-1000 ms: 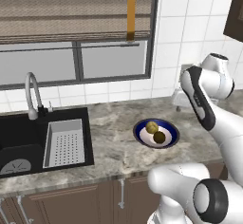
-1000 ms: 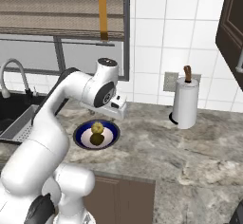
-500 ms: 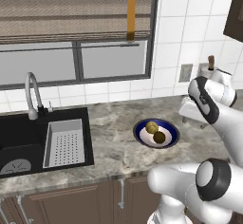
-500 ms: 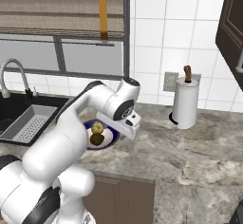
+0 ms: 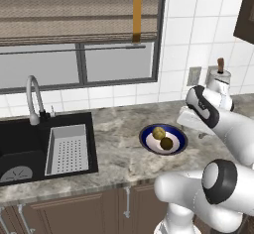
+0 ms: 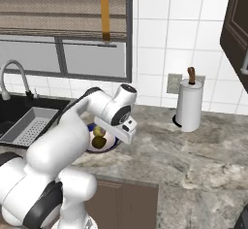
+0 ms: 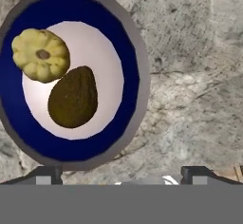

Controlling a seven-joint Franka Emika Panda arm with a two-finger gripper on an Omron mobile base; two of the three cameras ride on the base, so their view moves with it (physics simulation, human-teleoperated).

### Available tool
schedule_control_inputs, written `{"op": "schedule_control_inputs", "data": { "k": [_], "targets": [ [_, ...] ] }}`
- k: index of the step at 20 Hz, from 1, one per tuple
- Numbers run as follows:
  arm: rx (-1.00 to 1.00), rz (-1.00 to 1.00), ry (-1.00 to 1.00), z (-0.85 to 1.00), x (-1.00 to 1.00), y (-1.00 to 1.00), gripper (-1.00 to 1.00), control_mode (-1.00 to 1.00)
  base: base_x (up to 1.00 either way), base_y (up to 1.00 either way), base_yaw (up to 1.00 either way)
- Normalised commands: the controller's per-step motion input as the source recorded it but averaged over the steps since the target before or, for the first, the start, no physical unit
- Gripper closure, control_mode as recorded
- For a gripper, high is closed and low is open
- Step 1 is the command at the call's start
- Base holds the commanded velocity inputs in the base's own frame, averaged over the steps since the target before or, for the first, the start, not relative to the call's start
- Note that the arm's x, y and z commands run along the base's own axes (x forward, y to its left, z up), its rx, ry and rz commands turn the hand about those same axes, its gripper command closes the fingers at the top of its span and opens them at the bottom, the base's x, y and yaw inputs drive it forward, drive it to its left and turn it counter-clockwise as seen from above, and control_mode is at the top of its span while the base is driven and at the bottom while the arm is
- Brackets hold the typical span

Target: Dump the squash and avocado from the bowl so the bowl can be washed. Place the bowl in the sink after clearing the leftovers.

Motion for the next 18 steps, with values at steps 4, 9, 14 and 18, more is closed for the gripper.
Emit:
{"op": "schedule_control_inputs", "data": {
  "k": [4, 9, 14, 18],
  "targets": [
    [0.00, 0.00, 0.00, -0.42, 0.17, 0.02, -1.00, -1.00, 0.00, 0.00, 0.00],
    [0.01, 0.00, 0.00, -0.40, 0.10, -0.06, -1.00, -1.00, 0.00, 0.00, 0.00],
    [0.00, 0.00, 0.00, -0.26, 0.05, -0.05, -1.00, -1.00, 0.00, 0.00, 0.00],
    [0.00, 0.00, 0.00, -0.28, 0.11, 0.00, -1.00, -1.00, 0.00, 0.00, 0.00]
  ]
}}
